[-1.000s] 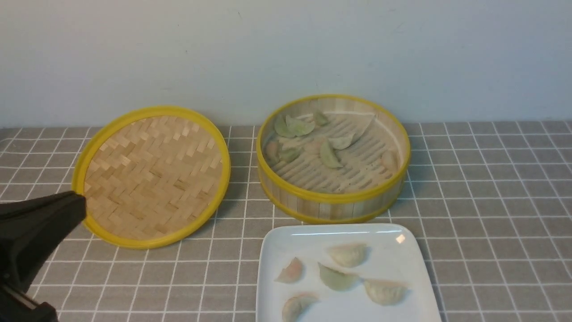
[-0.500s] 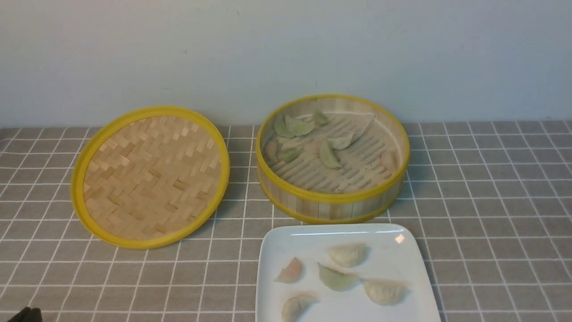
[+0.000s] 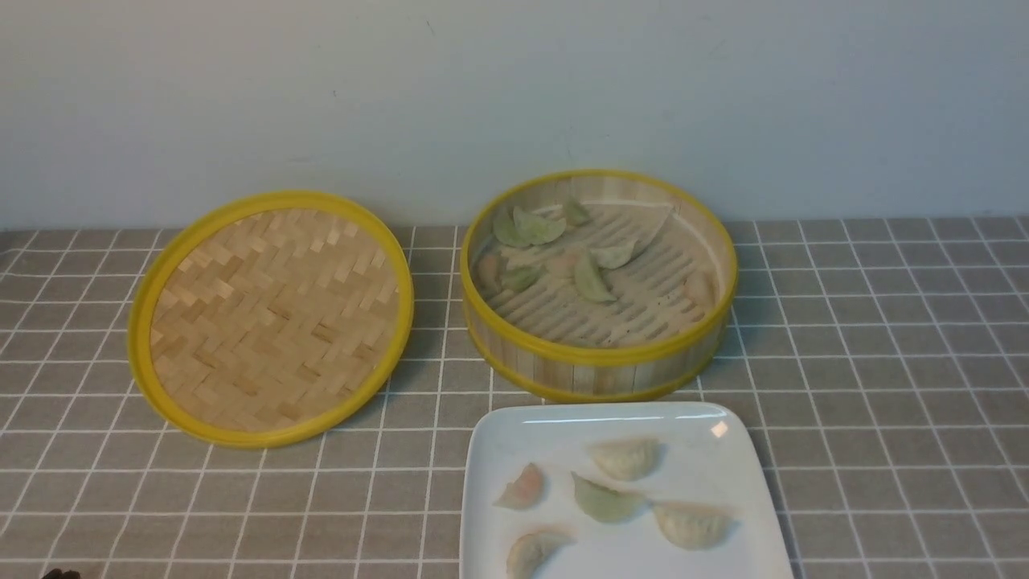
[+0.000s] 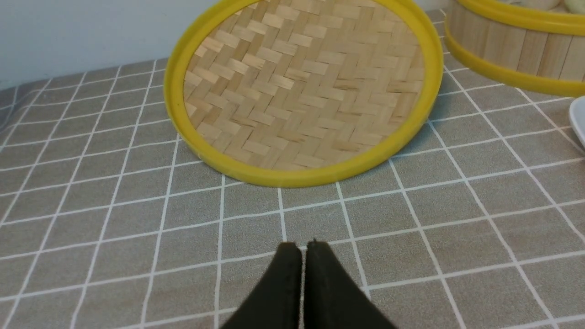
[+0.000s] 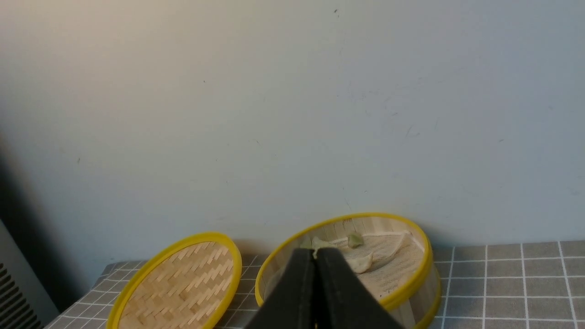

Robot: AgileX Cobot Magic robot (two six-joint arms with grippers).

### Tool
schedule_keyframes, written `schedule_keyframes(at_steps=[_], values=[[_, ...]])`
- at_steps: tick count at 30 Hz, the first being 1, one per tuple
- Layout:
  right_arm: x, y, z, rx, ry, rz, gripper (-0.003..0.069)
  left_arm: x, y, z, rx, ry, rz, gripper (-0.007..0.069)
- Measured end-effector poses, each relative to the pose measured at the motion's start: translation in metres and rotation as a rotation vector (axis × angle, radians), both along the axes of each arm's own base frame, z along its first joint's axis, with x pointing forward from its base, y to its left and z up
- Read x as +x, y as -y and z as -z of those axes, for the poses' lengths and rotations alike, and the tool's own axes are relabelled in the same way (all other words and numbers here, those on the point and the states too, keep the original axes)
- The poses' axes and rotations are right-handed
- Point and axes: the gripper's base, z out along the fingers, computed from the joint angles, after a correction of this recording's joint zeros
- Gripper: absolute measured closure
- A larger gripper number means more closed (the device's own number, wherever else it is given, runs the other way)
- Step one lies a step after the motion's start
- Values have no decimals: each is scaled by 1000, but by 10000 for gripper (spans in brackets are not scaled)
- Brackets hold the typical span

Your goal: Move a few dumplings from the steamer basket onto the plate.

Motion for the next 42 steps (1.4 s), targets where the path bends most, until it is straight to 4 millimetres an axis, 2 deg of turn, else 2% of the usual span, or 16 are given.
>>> schedule_keyframes(at_steps=[18, 29, 33, 37, 42], values=[[1, -1, 1, -14, 7, -1, 673, 0, 0, 0, 0, 0, 0, 629], [11, -15, 20, -163, 128, -76, 673, 0, 0, 0, 0, -1, 0, 629], [19, -18, 36, -204, 107, -30, 673, 0, 0, 0, 1, -1, 0, 629], [31, -15, 64, -253, 17, 135, 673, 0, 0, 0, 1, -1, 0, 629], [43, -4, 120, -328, -172, 367, 673, 0, 0, 0, 1, -1, 0, 629]])
